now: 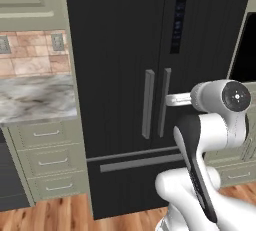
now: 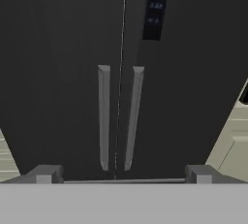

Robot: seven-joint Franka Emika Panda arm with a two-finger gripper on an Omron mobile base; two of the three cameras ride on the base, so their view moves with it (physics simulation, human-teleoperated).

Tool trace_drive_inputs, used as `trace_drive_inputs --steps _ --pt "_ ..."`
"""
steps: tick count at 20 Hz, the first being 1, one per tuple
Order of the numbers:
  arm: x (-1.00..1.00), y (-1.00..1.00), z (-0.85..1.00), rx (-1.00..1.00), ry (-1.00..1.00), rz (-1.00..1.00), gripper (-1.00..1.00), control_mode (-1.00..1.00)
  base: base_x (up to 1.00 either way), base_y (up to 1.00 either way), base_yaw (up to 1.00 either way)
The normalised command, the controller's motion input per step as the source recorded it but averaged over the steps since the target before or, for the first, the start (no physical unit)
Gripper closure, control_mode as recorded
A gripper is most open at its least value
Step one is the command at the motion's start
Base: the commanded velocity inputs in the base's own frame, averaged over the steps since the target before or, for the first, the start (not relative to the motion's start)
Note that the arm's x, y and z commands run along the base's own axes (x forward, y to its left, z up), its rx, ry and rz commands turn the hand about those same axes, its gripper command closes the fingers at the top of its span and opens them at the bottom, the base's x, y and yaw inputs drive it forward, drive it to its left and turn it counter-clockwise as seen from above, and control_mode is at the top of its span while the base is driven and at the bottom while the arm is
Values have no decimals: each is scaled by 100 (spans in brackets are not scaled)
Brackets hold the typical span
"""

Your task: Take the donuts from the fridge and place them on the empty tray on the dining counter.

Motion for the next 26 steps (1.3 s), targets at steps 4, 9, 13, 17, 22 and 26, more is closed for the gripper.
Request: trace_drive_inputs --steps 4,9,13,17,22,26 --pt "0 0 0 0 0 0 -100 100 0 1 0" --pt "0 -23 0 5 2 1 -100 -100 0 0 0" --pt "28 -51 -2 10 6 13 -100 -100 0 0 0" --pt "33 -39 -7 7 0 16 -100 -100 0 0 0" --pt "49 -19 -5 1 18 4 -100 -100 0 0 0" --pt "74 -6 -9 0 25 0 -100 -100 0 0 0"
